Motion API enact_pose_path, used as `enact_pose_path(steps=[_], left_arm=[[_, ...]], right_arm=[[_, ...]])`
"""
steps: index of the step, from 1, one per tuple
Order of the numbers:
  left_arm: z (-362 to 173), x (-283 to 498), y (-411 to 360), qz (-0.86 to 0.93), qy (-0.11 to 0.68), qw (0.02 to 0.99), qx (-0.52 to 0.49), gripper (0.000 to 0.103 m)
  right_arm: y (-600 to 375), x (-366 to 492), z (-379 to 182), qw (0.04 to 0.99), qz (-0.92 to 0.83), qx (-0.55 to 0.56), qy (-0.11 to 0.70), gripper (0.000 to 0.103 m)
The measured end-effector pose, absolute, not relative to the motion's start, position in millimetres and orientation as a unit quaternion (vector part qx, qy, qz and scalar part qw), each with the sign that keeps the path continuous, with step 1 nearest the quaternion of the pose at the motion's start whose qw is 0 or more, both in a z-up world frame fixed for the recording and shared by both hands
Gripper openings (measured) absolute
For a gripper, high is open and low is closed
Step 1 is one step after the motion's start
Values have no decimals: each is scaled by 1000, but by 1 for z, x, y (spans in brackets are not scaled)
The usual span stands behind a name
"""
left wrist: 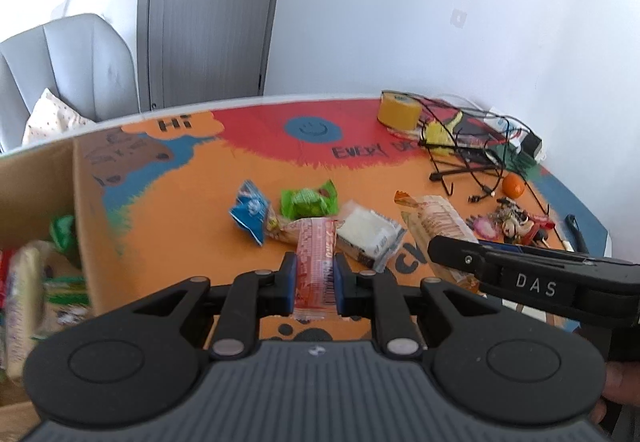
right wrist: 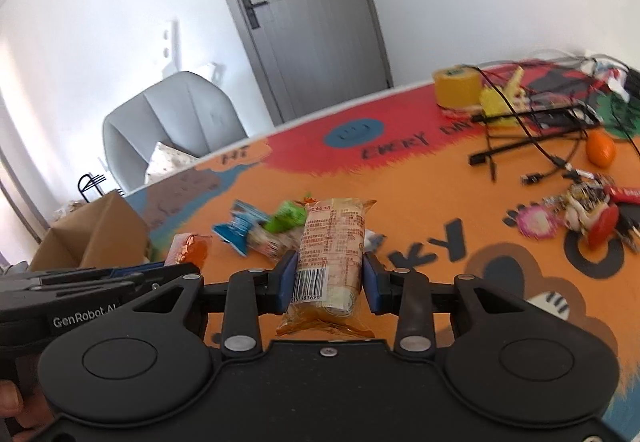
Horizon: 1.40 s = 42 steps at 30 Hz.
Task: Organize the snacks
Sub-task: 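Carry the pink tube snack in the left gripper while the right carries the cracker roll to the box, then open the left gripper over the box while the right gripper drops the cracker roll in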
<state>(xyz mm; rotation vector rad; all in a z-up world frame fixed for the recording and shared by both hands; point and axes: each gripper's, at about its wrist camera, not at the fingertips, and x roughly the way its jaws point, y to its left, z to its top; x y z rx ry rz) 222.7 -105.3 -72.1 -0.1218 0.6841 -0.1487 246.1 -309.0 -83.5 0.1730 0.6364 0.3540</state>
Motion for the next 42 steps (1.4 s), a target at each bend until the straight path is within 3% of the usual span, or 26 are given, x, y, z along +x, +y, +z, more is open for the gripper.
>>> enact_pose_path(steps=[24,42], left_arm=[[-24,191,-18,7,276,957,-85,17],[-31,177,63,100,275,948,-122,17]], right_arm=[[-231,246,-47,914,273,99,284,36],[-156,246,-38,893,345,77,279,36]])
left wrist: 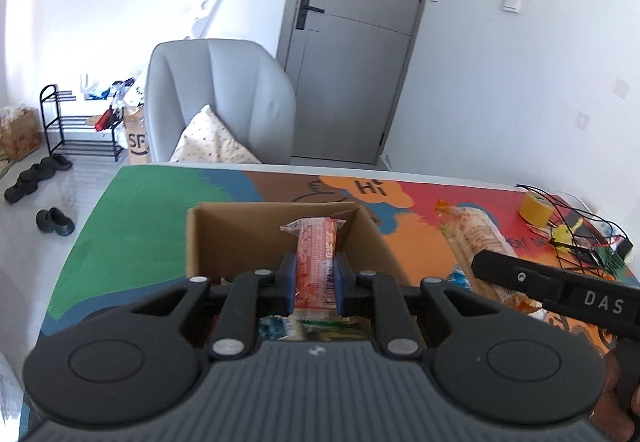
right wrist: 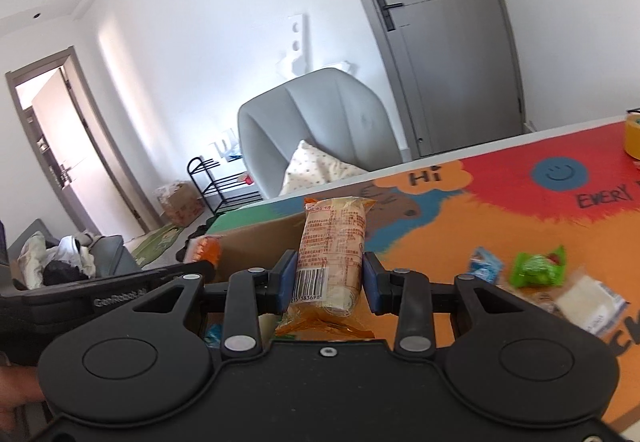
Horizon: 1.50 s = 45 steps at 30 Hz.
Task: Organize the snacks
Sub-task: 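Open the left gripper over the box while the right gripper drops the cracker roll in, then move both open grippers from the box back to the snack pile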
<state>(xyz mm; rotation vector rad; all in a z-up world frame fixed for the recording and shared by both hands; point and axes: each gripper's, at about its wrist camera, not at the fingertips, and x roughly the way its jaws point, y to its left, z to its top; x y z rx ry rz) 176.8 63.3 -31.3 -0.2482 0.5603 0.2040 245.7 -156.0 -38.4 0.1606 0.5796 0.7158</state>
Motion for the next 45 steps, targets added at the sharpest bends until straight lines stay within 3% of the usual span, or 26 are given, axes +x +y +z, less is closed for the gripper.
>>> enact_pose_path(steps=[10,13,15,18,20,26,33,45], left_arm=[[-32,171,83,126,274,944,-131,20],[-29,167,82,126,272,946,-126,22],[-28,166,81,127,276,944,-128,27],[-28,163,81,126,273,944,-134,48],[-28,162,79,129,269,945,-134,67],[-29,165,63,116,269,947,-129,82],[-30,172,37,92,273,951,-113,89],[-36,180,-4,57,298,947,-107,91]], right_arm=[[-124,245,-33,888,362,74,272,36],[-120,243,-32,888,367,74,266,40],[-120,243,-32,888,370,75,264,53],[-129,242,-34,891,361,83,263,56],[-137,242,-36,892,353,90,267,64],[-167,239,-46,899,323,101,277,74],[-202,237,-54,903,296,114,289,81],[-246,230,-68,908,265,118,303,88]])
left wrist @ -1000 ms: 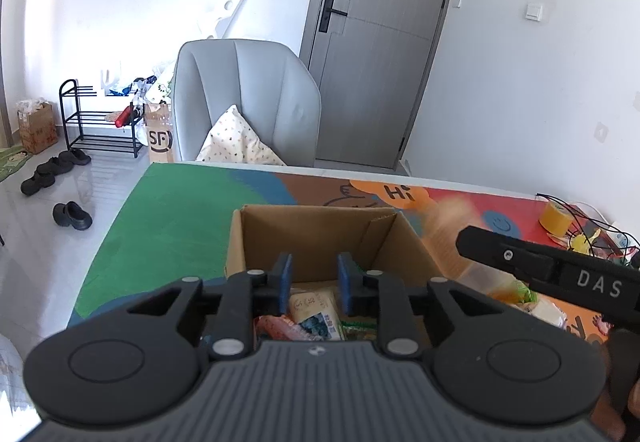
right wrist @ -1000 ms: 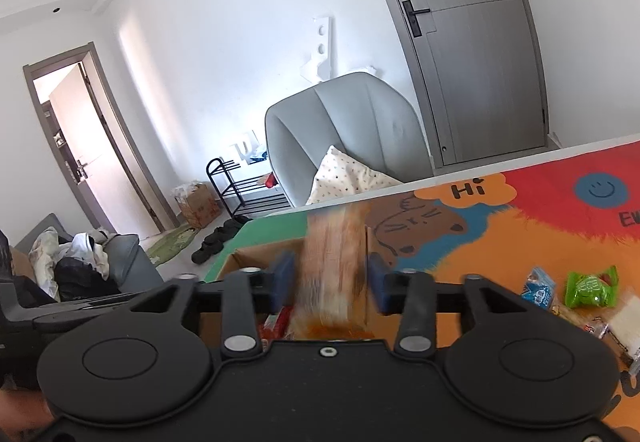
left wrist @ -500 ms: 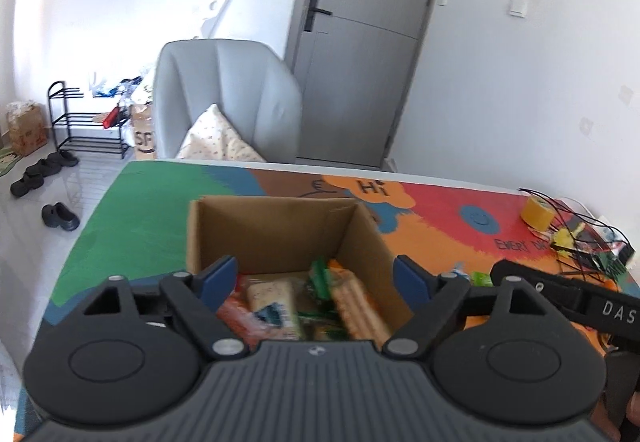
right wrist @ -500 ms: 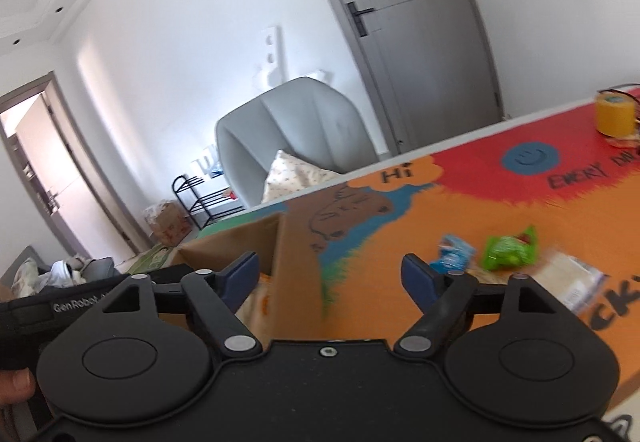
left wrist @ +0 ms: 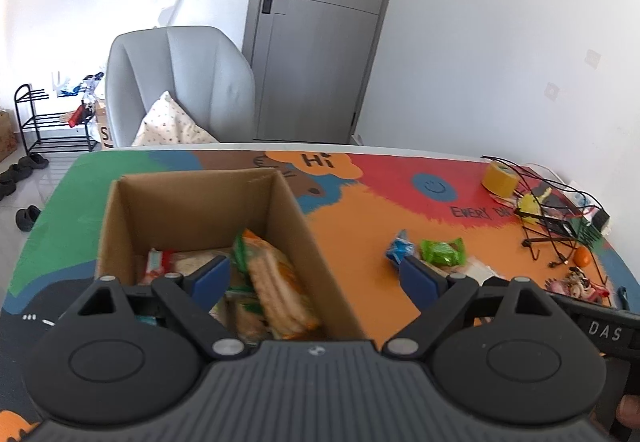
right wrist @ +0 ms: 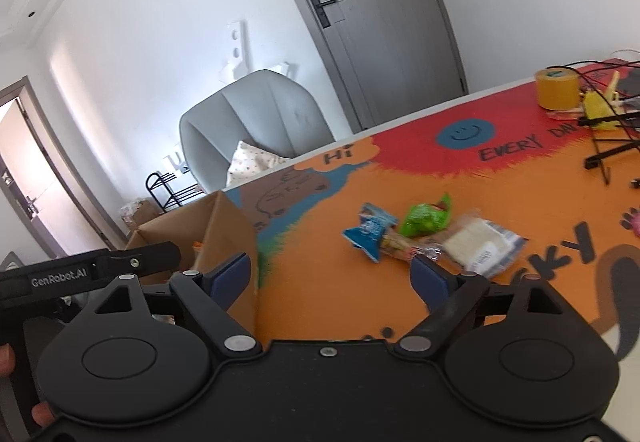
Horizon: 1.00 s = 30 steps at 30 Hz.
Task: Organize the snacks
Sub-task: 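Move both open grippers from the box back to the snack pile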
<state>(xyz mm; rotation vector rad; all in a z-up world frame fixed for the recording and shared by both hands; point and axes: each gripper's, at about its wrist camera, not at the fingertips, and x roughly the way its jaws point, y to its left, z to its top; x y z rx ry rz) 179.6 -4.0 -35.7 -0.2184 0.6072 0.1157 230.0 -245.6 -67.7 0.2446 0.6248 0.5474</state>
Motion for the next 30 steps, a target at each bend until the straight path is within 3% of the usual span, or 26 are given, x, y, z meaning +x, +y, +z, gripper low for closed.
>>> enact_pose_path(steps=[30], left_arm=[[-61,235,-87,-21,324,941,-95,88]], right_arm=[[-312,265,-102,923,198,116,310,88]])
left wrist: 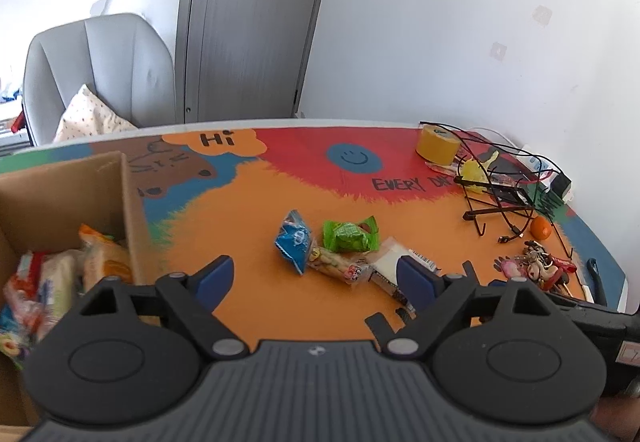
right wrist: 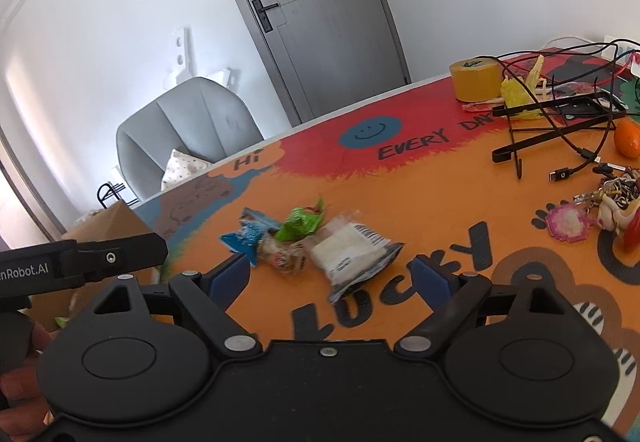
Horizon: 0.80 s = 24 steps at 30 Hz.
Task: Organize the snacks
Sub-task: 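Move both open grippers from the box back to the snack pile, then grasp the white bread bag with the right gripper while the left grasps the small beige snack stick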
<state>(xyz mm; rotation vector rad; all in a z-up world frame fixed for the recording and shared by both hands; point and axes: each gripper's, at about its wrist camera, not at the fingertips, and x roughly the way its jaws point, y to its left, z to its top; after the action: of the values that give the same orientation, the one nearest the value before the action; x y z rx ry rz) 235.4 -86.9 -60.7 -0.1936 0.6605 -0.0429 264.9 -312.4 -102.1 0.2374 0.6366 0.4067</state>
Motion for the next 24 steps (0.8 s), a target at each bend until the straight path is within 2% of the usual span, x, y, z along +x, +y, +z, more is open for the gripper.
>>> enact_pose_path(steps=[11,24], left_arm=[[-85,276,-105,-24,350,932,-88,77],[-100,312,-101,13,359,928,-96,76]], right_arm=[[-317,299,-123,917,192,107,333,87],[-298,321,-134,917,220,60,327,83]])
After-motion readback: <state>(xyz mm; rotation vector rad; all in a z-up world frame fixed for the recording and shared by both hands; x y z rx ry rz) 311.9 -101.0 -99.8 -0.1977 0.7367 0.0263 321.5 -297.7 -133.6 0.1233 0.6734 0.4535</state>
